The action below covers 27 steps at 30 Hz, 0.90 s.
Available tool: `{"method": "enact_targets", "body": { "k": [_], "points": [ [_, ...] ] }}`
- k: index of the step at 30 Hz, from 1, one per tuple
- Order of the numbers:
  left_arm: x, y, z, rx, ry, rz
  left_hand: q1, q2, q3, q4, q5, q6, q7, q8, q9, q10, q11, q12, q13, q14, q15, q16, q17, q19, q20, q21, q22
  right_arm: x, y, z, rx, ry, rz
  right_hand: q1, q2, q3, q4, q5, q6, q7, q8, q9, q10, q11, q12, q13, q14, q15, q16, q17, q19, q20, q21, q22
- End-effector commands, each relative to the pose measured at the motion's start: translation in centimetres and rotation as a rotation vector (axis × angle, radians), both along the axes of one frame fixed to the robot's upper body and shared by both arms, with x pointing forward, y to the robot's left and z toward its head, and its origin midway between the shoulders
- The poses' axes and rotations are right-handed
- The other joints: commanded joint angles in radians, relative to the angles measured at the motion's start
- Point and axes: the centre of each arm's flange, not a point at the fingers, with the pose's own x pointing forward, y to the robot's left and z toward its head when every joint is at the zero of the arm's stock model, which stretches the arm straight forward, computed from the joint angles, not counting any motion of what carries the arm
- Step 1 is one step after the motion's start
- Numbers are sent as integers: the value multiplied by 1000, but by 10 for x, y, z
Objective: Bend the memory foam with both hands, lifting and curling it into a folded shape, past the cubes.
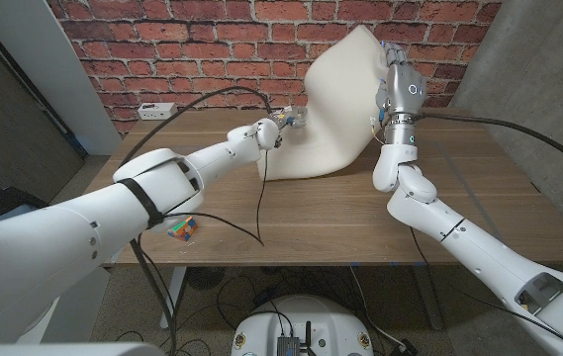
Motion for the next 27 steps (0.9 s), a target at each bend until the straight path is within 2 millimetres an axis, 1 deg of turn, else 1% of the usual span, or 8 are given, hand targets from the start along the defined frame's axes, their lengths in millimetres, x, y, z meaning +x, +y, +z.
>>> {"method": "enact_targets", "body": {
  "k": [1, 6, 12, 15, 20, 27],
  "points": [
    [10, 12, -10, 74, 94, 105, 19, 0, 17, -2, 7, 16, 3, 8, 0, 19, -3, 8, 0, 17, -45, 11, 3, 12, 0, 9, 4, -3, 29, 10, -32, 66, 38, 9, 1, -3, 0, 8, 6, 4, -2, 1, 1, 8, -2, 4, 15, -105, 5, 3, -7, -104, 12, 6],
    [11, 13, -9, 110, 129, 143, 29, -1, 26, 0, 7, 34, 0, 13, 0, 33, -4, 12, 0, 29, -42, 15, 4, 11, 2, 9, 4, -5, 36, 11, -35, 78, 70, 9, 2, -4, 0, 9, 7, 5, -3, 2, 1, 9, -3, 4, 17, -105, 5, 4, -9, -104, 15, 7],
    [10, 8, -7, 175, 123, 156, 35, -1, 32, 5, 5, 43, -2, 13, 0, 40, -6, 14, 0, 29, -43, 14, 5, -1, 3, 5, 5, -7, 42, 11, -34, 86, 98, 10, 1, -5, 0, 12, 8, 6, -4, 2, 3, 11, -4, 5, 19, -105, 5, 5, -12, -104, 20, 9],
    [10, 6, -10, 199, 121, 123, 37, -1, 34, 8, 4, 45, -5, 13, 0, 43, -10, 14, 0, 29, -42, 14, 6, -4, 3, 4, 5, -8, 48, 10, -40, 93, 120, 10, 1, -5, 0, 13, 9, 7, -4, 2, 4, 12, -4, 5, 19, -104, 4, 5, -13, -104, 22, 10],
    [9, 4, -14, 219, 120, 97, 39, 0, 36, 12, 3, 43, -9, 11, 0, 41, -8, 13, 0, 26, -44, 13, 7, -5, 3, 4, 5, -7, 55, 10, -45, 125, 140, 10, 1, -6, 0, 15, 14, 9, -3, 2, 5, 13, -5, 5, 19, -104, 3, 5, -16, -104, 24, 11],
    [9, 2, -16, 228, 122, 80, 43, -1, 39, 15, 1, 38, -9, 8, 0, 35, -8, 9, 0, 22, -48, 11, 7, -10, 1, 2, 5, -2, 64, 5, -22, 210, 261, 10, 2, -8, 0, 17, 21, 11, -1, 2, 7, 15, -6, 5, 19, -103, 1, 5, -20, -104, 30, 14]
  ]
}}
